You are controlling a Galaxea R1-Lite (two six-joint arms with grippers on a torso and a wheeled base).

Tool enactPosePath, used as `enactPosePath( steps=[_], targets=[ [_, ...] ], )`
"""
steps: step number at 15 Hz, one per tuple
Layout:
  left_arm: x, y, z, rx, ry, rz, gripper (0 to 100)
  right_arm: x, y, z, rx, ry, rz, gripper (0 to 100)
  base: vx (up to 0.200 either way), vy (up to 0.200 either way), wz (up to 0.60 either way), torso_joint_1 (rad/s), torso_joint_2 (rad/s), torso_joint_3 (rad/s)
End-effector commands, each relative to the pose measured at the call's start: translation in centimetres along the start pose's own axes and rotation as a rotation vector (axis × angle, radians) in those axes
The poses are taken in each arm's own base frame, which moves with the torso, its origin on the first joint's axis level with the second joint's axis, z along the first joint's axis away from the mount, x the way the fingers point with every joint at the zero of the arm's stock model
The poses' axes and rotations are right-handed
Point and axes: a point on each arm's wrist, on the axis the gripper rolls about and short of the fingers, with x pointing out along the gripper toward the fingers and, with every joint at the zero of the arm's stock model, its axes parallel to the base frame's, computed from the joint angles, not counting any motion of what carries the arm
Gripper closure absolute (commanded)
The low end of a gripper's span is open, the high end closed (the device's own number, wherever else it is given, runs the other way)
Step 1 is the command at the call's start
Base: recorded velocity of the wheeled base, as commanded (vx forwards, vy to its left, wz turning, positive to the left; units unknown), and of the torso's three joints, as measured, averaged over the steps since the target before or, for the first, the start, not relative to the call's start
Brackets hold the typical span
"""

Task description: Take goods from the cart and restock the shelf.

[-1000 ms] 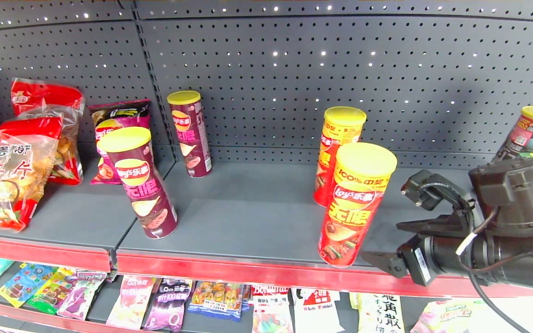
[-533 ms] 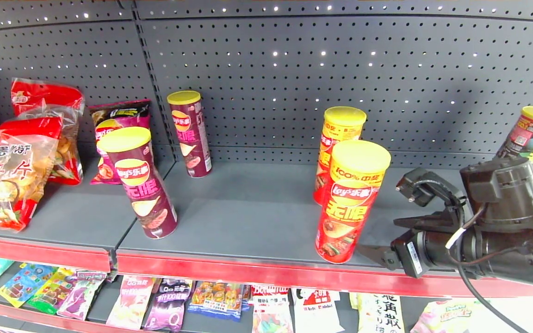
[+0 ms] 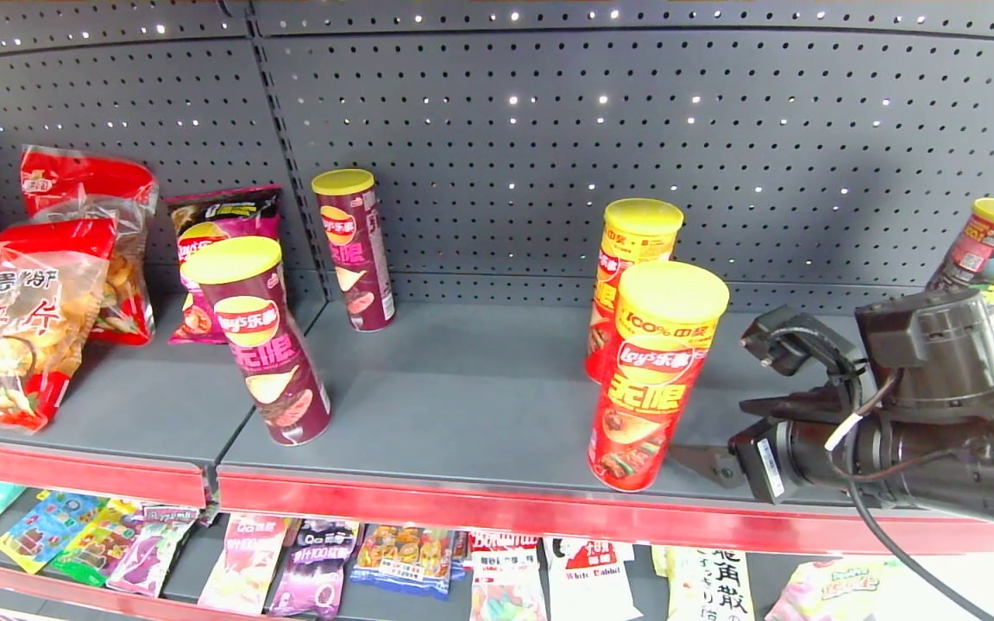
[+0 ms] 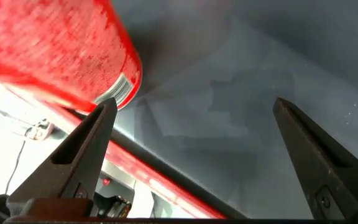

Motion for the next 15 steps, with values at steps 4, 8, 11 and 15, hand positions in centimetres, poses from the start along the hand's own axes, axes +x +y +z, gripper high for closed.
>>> enactPosePath(
  steps=[4,8,11,15],
  targets=[
    [0.00,0.00,0.04,0.000,0.001,0.001,0,0.38,-0.10,0.16,0.002,0.001,-0.009,0,0.000,0.000,0.00,0.000,0.00,0.000],
    [-0.01,0.01,0.08,0.001,-0.001,0.001,0,-0.23,-0.03,-0.66,-0.003,0.013,-0.007,0,0.000,0.000,0.00,0.000,0.00,0.000],
    [-0.02,0.01,0.12,0.001,-0.002,0.001,0,-0.15,0.31,-0.83,-0.011,0.020,0.005,0,0.000,0.000,0.00,0.000,0.00,0.000],
    [-0.04,0.02,0.18,0.000,-0.005,0.001,0,0.33,0.43,-0.62,-0.013,0.025,0.010,0,0.000,0.000,0.00,0.000,0.00,0.000]
  ],
)
